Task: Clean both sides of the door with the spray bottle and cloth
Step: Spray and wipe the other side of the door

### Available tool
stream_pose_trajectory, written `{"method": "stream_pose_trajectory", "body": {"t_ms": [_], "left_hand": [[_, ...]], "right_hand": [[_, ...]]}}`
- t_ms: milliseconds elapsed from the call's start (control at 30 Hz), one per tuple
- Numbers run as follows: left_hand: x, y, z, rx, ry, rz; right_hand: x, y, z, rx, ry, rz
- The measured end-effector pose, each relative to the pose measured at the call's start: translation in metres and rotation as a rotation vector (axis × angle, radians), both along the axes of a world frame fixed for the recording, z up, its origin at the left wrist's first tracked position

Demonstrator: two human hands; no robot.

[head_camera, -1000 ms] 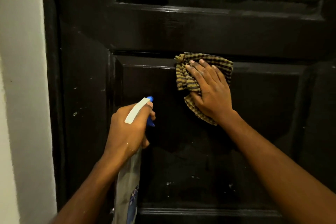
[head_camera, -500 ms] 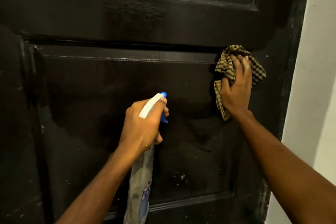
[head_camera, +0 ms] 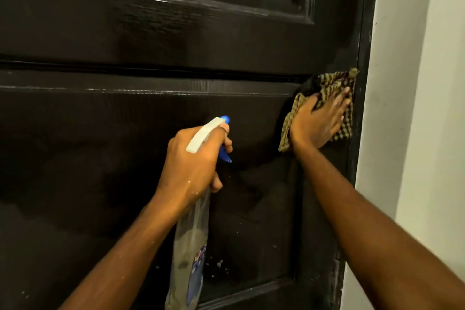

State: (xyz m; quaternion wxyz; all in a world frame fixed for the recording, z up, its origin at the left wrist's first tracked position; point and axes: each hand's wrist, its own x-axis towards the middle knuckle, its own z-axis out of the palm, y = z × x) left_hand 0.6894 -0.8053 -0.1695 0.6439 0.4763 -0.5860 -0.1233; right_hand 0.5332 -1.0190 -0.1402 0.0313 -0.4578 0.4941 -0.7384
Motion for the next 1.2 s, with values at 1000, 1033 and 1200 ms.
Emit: {"method": "stream_pose_trajectory", "body": {"t_ms": [1000,1033,1200], "left_hand": [[-0.061,-0.066,-0.042,0.069,0.026,-0.071],[-0.061,-0.067,-0.047,0.077,0.025,-0.066],[-0.06,-0.064,-0.066,0.113,0.003,-0.041]], "right_hand": [[-0.053,-0.039,-0.125,-0.278,0.383,0.082],[-0.053,-0.039,-0.148,-0.306,0.515,0.083],[-0.052,-0.032,-0.236,-0.109,0.208,0.106]]}}
